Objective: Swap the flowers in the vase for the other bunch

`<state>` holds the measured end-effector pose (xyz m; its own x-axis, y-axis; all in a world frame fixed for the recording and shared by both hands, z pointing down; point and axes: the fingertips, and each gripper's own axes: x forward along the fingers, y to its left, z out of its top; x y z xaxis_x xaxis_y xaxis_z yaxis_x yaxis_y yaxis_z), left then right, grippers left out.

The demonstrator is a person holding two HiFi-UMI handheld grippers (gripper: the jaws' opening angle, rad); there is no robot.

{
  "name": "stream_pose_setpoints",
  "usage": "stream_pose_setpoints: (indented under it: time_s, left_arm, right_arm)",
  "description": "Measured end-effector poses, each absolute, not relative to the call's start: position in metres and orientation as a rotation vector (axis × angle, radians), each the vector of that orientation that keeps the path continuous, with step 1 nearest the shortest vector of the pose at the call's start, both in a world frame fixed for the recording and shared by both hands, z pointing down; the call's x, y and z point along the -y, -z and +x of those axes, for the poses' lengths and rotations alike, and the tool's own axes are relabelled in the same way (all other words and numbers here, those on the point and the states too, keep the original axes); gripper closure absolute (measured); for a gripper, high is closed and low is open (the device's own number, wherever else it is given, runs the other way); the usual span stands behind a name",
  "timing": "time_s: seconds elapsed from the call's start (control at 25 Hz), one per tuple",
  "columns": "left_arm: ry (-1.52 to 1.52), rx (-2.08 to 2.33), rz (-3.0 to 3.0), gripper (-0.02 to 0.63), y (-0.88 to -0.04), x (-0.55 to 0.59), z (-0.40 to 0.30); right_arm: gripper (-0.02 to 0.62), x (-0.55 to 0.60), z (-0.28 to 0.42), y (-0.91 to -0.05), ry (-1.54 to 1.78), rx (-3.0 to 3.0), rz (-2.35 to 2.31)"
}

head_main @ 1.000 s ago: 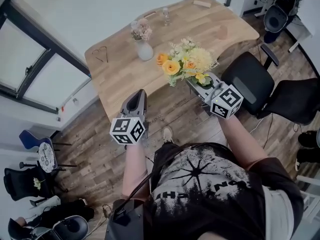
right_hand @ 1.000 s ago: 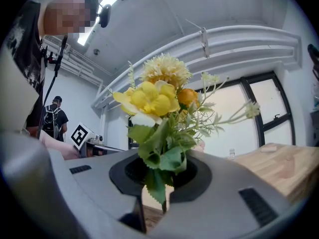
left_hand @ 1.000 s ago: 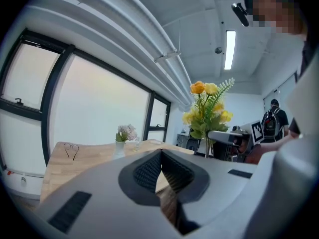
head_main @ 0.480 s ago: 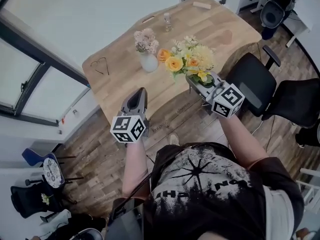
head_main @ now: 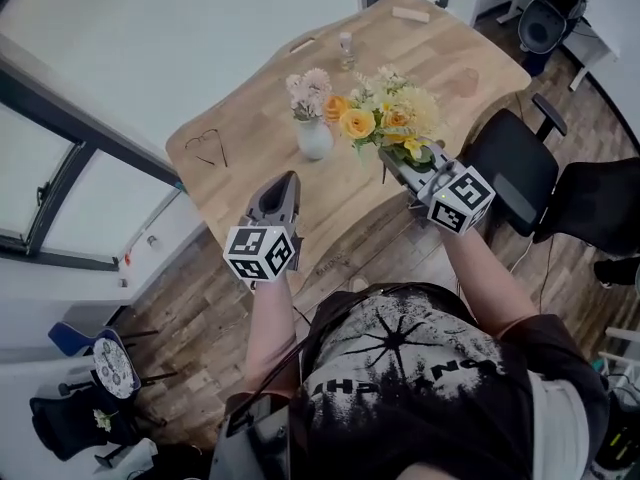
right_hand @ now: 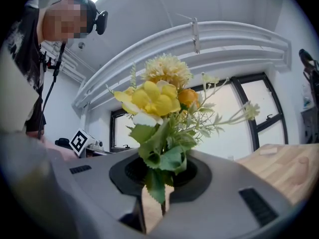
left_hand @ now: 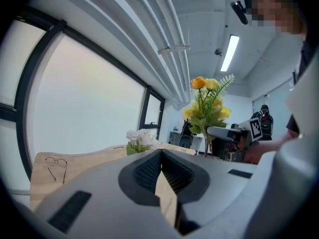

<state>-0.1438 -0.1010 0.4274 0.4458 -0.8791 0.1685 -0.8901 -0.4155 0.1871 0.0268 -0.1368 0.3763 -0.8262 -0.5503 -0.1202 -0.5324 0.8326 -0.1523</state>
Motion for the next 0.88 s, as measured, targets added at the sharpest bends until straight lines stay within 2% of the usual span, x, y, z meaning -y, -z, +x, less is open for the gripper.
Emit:
stream_pose_setpoints:
  time_s: [0.44, 0.88]
  left_arm:
    - [-0.083, 1.445, 2.516, 0.592, -0.441, 0.145, -0.172]
    - [-0.117, 1.447, 2.517, 0.589, -0.462, 0.179, -0.17]
  right_arm:
    - [0.514, 0.17, 0.005, -0.379, 0.142, -2.828, -0.98]
    - [0.514, 0.195, 0.01, -0.381, 0.145, -2.849, -1.021]
